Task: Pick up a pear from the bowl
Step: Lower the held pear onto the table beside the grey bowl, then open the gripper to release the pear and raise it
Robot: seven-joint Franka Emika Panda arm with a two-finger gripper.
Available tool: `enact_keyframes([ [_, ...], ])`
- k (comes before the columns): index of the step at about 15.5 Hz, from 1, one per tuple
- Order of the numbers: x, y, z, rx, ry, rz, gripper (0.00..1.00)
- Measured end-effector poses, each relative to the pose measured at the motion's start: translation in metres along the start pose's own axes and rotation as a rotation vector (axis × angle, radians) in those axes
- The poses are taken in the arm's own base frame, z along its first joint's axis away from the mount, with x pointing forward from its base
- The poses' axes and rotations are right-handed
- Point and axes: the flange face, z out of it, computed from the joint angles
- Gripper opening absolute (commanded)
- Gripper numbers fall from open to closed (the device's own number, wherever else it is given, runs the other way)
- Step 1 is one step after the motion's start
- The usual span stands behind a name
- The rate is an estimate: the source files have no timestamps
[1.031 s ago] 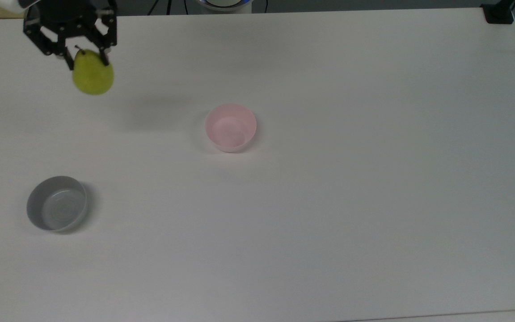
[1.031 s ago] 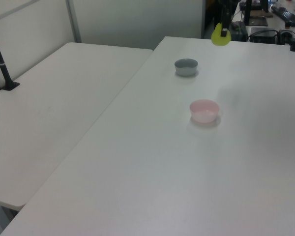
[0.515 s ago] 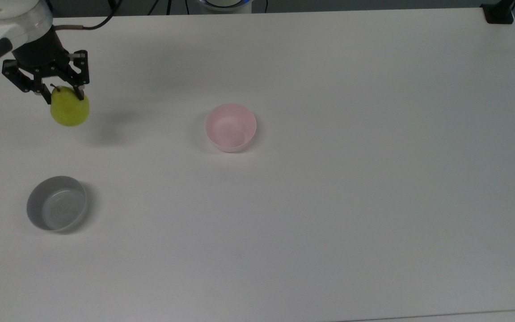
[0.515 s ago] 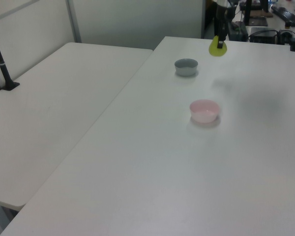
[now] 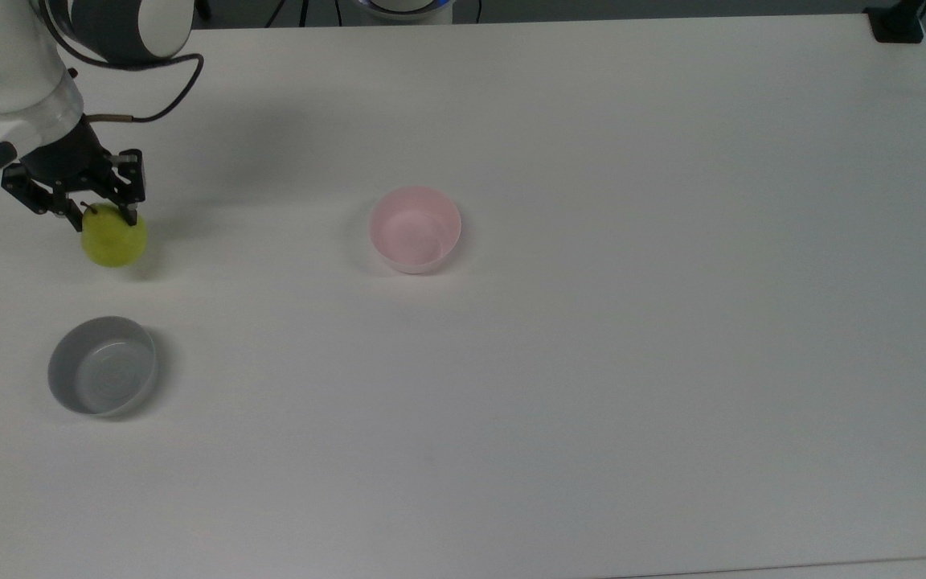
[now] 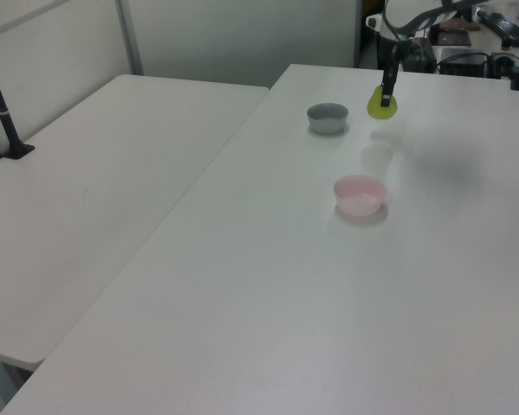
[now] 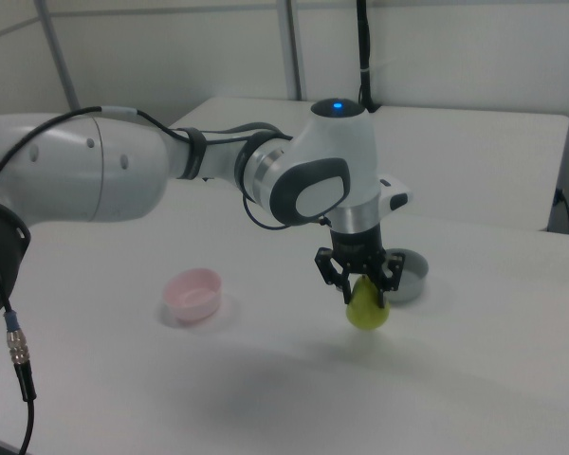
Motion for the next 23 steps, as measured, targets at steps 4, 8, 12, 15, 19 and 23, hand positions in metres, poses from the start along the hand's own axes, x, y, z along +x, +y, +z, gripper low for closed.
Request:
enact_keyframes([
  [4, 0.000, 0.000, 0.020, 0.008, -0.020, 0.000, 0.13],
  [8, -0.001, 0.001, 0.038, -0.004, -0.003, 0.007, 0.49],
  [12, -0.002, 0.000, 0.046, -0.003, -0.007, 0.008, 1.00],
  [15, -0.003, 0.000, 0.046, -0.002, -0.008, 0.008, 1.00],
  [19, 0.001, 0.001, 0.025, -0.018, 0.022, 0.025, 1.00],
  [23, -0.003, -0.005, -0.035, -0.012, 0.054, 0.054, 1.00],
])
